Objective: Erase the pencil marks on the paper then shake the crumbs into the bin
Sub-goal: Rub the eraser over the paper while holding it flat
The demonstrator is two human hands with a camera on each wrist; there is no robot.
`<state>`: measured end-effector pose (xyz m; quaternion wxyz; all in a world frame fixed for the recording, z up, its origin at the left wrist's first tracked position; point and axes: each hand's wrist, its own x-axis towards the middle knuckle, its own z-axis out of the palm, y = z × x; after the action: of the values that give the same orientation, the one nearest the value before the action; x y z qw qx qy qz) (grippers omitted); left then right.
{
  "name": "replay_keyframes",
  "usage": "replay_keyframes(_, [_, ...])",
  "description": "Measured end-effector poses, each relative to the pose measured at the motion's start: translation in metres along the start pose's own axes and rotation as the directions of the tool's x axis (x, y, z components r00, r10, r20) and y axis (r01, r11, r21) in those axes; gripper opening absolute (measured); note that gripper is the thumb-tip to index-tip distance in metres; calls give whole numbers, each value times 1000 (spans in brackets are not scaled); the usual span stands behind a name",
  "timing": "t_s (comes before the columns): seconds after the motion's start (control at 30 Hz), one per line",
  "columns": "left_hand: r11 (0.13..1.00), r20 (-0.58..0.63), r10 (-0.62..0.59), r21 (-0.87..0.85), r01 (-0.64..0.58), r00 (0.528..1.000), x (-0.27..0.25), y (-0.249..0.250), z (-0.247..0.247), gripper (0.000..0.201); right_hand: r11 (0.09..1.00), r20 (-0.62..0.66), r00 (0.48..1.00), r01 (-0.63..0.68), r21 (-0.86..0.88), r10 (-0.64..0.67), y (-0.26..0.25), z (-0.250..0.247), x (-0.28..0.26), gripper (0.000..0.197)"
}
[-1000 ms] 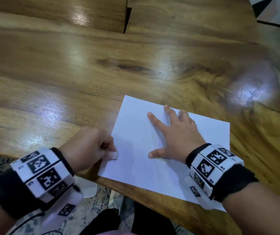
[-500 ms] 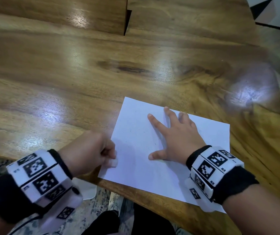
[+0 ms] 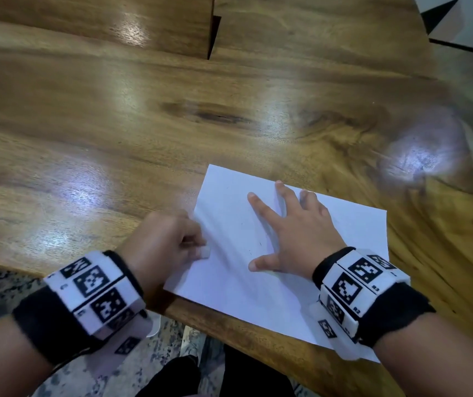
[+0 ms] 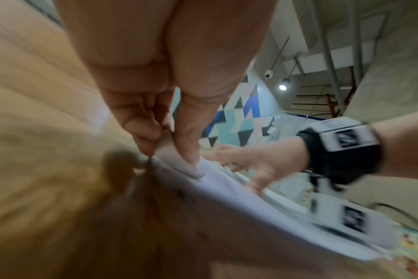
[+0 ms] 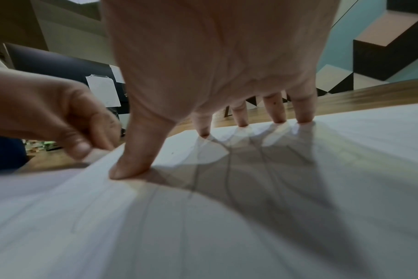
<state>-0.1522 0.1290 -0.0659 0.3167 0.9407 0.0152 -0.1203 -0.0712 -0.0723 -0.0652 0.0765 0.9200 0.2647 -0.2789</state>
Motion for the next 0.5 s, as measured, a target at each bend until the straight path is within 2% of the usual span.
replay_keyframes(0.1, [1000,-71,17,22,-16,997,-9,3,6,18,1000,-3,1000,0,2,0,0,1,0,110])
replay_keyframes(0.23, [996,-38,-46,-78,43,998,-30,-3,8,14,1000,-24,1000,7,7,-7,1,2,1,110])
replay_keyframes(0.43, [994,-31,-69,-84,67,997,-26,-1,2,10,996,-8,999,33,78,-33,-1,8,-2,96])
replay_keyframes(0.5, [990,-33,-113,-87,109,993,-21,2,-3,11,996,10,999,36,86,-37,-2,12,-4,103])
